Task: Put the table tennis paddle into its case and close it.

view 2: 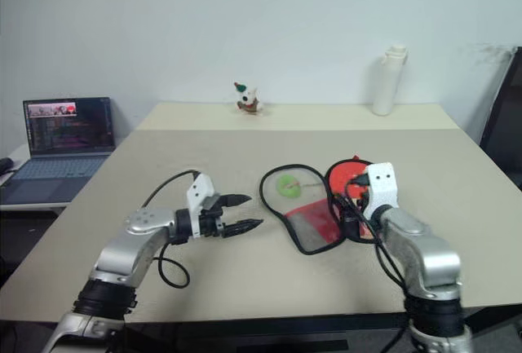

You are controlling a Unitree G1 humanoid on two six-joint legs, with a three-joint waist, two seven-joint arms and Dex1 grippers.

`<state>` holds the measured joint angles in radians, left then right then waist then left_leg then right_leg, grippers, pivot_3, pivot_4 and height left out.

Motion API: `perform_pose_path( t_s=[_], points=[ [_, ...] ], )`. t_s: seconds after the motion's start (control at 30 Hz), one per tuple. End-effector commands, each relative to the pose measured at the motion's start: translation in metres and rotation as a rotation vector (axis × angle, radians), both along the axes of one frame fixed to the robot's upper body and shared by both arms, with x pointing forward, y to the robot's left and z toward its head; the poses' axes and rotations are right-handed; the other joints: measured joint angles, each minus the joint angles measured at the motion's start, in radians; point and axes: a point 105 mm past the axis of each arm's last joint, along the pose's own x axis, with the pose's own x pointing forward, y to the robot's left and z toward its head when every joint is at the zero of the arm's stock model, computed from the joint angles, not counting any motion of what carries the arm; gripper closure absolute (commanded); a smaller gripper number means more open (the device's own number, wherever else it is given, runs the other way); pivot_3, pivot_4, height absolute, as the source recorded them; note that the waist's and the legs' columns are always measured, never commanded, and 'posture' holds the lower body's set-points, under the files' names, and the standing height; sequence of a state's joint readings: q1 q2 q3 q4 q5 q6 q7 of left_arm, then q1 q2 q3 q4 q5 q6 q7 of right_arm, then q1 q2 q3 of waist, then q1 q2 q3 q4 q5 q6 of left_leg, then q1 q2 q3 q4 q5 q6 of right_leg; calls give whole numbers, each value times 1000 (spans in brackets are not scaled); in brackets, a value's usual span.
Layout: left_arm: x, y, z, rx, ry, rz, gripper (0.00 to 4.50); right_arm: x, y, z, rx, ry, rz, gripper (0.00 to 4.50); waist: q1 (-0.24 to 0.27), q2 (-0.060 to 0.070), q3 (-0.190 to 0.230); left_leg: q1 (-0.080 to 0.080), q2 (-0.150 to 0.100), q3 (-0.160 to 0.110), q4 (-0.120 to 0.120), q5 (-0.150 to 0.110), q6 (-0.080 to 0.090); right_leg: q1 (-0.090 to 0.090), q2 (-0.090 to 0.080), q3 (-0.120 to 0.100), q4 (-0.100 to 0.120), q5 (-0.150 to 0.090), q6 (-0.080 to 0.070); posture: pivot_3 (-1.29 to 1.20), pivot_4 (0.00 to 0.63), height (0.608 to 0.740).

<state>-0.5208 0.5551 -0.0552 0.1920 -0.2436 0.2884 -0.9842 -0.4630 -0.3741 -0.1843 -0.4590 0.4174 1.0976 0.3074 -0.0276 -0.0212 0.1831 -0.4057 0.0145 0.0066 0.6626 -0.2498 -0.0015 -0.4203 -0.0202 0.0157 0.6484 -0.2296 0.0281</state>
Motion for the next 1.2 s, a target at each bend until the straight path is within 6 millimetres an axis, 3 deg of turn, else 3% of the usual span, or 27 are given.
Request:
perform_pose_path(
  t_s=[0.03, 0.23, 0.27, 0.47, 0.63, 0.77, 0.87, 1.0, 1.2],
  points=[
    [8, 0, 6, 10, -46, 18, 2112, -10, -11, 18, -1, -56, 42, 50, 0, 0, 0, 0, 0, 0, 0, 0, 0, 0, 0, 0, 0, 0, 0, 0, 150, 740],
    [22, -12, -11, 53, -20, 22, 4280, -17, -17, 22, -40, -54, 91, 50, 1, 0, 0, 1, 0, 1, 0, 0, 0, 1, 0, 1, 1, 0, 1, 0, 150, 740],
    [26, -16, -13, 51, -18, 25, 4467, -18, -16, 20, -44, -49, 101, 50, 1, 0, 0, 1, -1, 1, 0, 0, 0, 1, 0, 1, 0, 0, 1, 0, 150, 740],
    [44, -45, -26, 42, -17, 25, 4467, -37, -10, 16, -33, -13, 202, 50, 4, -1, 0, 0, -1, 1, 0, 0, 0, 0, 0, 1, 0, 0, 0, 0, 150, 740],
    [52, -75, -26, 30, -17, -28, 4467, -45, -20, 19, -32, 2, 215, 50, 5, -1, 0, 0, -2, 1, 1, 0, 0, 0, 0, 0, 0, 0, 1, 0, 150, 740],
    [54, -103, 12, -22, -111, -109, 4467, -51, -35, 19, -46, 17, 184, 50, 6, -2, 0, -1, -2, 1, 1, 0, 0, 0, 0, 0, -1, 0, 1, 0, 150, 740],
    [52, -112, 31, -39, -156, -158, 4467, -56, -45, 19, -51, 24, 159, 50, 7, -2, 0, -2, -2, 0, 1, 0, 0, 0, 0, 0, -1, 0, 1, 0, 150, 740],
    [52, -100, 41, -18, -192, -155, 4467, -62, -46, 18, -46, 30, 162, 50, 1, -2, 0, -2, -2, 1, 0, 0, 0, 0, 1, 1, -1, 0, 1, 0, 150, 740],
    [49, -62, 33, 10, -138, -98, 4467, -68, -39, 11, -28, 54, 200, 50, -3, -2, 0, 1, -1, 1, 0, 0, 0, 0, 3, 1, 1, 0, 1, 0, 150, 740]
  ],
)
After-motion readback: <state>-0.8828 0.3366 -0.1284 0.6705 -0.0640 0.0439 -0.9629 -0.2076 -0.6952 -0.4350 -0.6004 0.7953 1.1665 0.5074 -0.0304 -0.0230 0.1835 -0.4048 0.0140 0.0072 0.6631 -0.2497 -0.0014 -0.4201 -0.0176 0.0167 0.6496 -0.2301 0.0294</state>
